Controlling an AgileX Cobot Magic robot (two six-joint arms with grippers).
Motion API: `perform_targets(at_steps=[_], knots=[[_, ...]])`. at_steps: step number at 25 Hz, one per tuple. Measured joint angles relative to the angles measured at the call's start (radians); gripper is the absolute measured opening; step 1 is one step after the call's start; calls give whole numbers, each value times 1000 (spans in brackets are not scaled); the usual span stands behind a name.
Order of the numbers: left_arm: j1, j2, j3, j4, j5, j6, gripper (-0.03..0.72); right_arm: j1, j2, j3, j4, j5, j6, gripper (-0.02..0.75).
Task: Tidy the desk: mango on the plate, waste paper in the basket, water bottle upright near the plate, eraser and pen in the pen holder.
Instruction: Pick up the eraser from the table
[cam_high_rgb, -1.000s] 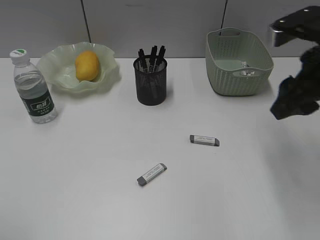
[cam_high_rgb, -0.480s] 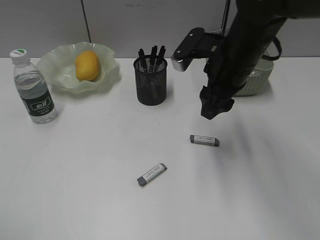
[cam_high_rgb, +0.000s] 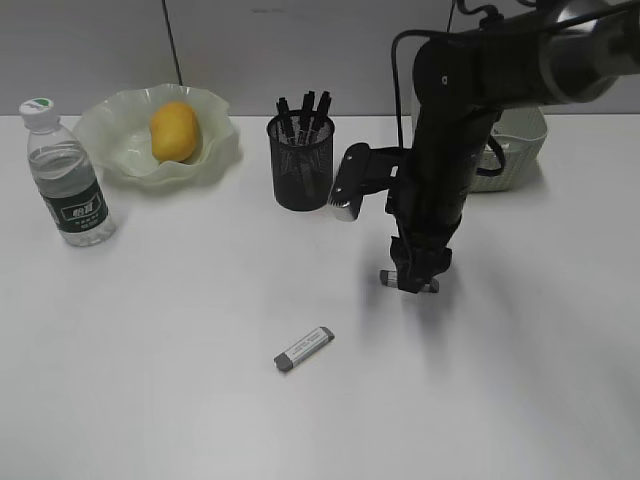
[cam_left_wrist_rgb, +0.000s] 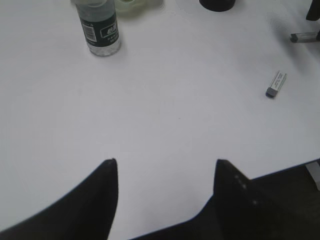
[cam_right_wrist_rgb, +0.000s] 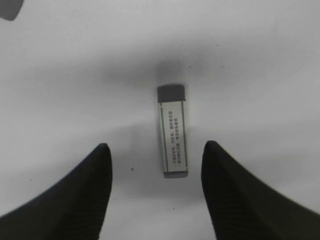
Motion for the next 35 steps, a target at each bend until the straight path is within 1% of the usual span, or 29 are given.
perform_targets(at_steps=[5, 14, 16, 20, 25, 31, 35], knots=[[0, 0, 0, 0, 0, 0, 464, 0, 54, -28, 0, -7, -19, 457], [0, 0, 0, 0, 0, 0, 459, 1, 106, -49, 1, -31, -25, 421], [0, 0, 0, 0, 0, 0, 459, 5, 122, -63, 0, -29, -25, 403], [0, 0, 0, 0, 0, 0, 453, 14, 131, -80, 1, -34, -25, 330], [0, 0, 0, 0, 0, 0, 448, 18, 132, -80, 2, -37, -25, 169], [0, 0, 0, 0, 0, 0, 438, 18, 135, -97, -12, -27, -15, 169], [0, 0, 0, 0, 0, 0, 438, 18, 135, -170, -9, 21, 16, 169]])
